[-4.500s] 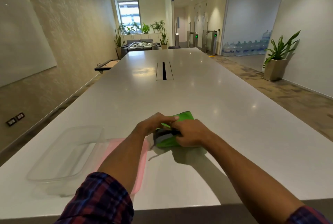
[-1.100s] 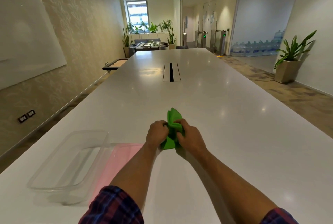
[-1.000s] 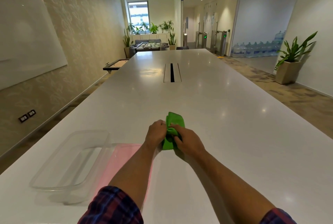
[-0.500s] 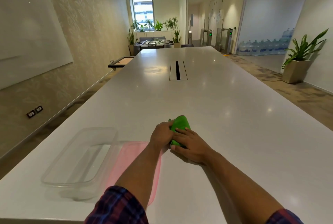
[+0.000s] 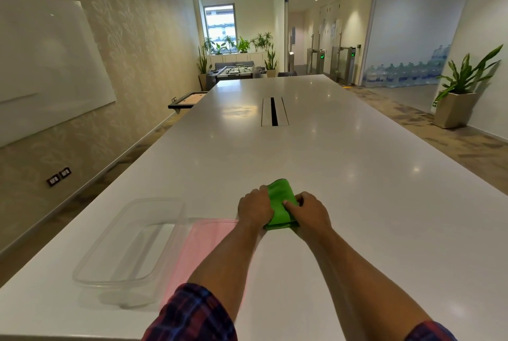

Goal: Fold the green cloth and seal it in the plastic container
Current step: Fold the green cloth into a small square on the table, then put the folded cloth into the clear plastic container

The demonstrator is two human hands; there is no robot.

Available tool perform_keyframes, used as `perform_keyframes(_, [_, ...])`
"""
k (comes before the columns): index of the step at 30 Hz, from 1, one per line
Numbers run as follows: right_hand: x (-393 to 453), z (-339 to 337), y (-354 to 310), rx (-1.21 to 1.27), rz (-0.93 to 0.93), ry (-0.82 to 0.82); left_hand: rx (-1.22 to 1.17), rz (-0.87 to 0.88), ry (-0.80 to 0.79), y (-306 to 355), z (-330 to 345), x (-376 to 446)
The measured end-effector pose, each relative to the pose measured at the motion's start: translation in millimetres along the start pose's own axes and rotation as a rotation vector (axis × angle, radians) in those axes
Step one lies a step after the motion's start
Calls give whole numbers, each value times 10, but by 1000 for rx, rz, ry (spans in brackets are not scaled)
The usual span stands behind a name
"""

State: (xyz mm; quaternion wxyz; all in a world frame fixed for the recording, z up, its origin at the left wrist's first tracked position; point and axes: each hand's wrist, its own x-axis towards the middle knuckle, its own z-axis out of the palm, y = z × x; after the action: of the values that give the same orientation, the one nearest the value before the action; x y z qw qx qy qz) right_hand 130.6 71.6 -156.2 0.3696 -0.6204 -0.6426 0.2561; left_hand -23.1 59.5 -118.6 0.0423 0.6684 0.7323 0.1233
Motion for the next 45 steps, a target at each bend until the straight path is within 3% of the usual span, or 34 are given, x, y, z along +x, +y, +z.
perform_keyframes(6, [114,-38,-258,429,128,-113,-314,44,-17,-16,-119,-1])
perform_keyframes(12, [80,17,-563,860,211,-143,-617,-199,-77,-35,-513,15])
perform_keyframes(17, [20,43,-847,1003,149,-284,-657,-320,-72,-239,-926,28])
perform_keyframes(24, [-37,203,-1411,778,77,-407,-564,-326,-31,-758,-1437,-120])
perform_keyframes(32, [-411,665,-2079,570,-92,-577,-352,-563,-30,-1630,-1799,-523])
perform_keyframes(37, [-629,951,-2309,437,-275,-574,-346,-618,-64,-2076,-1837,-745])
perform_keyframes(45, [-800,1344,-2521,-332,-655,-531,-106,-580,-165,-2243,-1579,-991])
